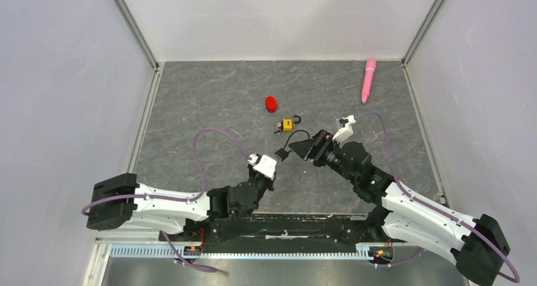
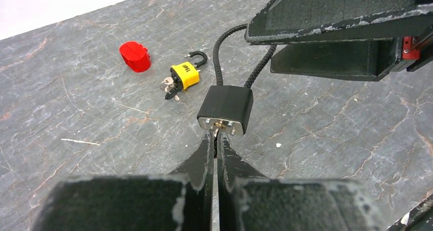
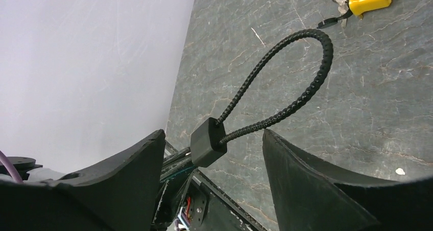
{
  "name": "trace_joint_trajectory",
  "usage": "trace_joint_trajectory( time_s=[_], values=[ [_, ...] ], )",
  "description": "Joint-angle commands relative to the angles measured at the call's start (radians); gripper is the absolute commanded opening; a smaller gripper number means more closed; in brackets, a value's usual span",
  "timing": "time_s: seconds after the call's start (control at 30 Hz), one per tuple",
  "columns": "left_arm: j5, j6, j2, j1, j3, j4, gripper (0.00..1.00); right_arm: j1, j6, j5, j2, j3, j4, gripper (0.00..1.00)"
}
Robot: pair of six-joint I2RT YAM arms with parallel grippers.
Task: Unlock with the key
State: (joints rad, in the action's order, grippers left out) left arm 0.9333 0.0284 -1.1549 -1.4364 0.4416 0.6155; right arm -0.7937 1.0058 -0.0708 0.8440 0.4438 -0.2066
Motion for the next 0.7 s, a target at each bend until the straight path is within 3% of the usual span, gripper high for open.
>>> trace_joint_trajectory(
  time_s=[0.0, 0.57, 0.67],
  values=[
    [-0.015, 0.096, 0.029, 0.003, -0.004, 0.086, 0.02, 0.010, 0.021, -0.034, -0.009, -0.015, -0.008, 0.70],
    [-0.049, 0.120, 0.032, 0.002, -0.012, 0.116, 0.02, 0.013, 0.166, -0.007, 0.062, -0.095, -0.119, 0.41],
    [-0.068, 0.123, 0.037, 0.002, -0.020, 0.116, 0.02, 0.016, 0.172, -0.016, 0.057, -0.104, -0.139, 0.31]
  ],
)
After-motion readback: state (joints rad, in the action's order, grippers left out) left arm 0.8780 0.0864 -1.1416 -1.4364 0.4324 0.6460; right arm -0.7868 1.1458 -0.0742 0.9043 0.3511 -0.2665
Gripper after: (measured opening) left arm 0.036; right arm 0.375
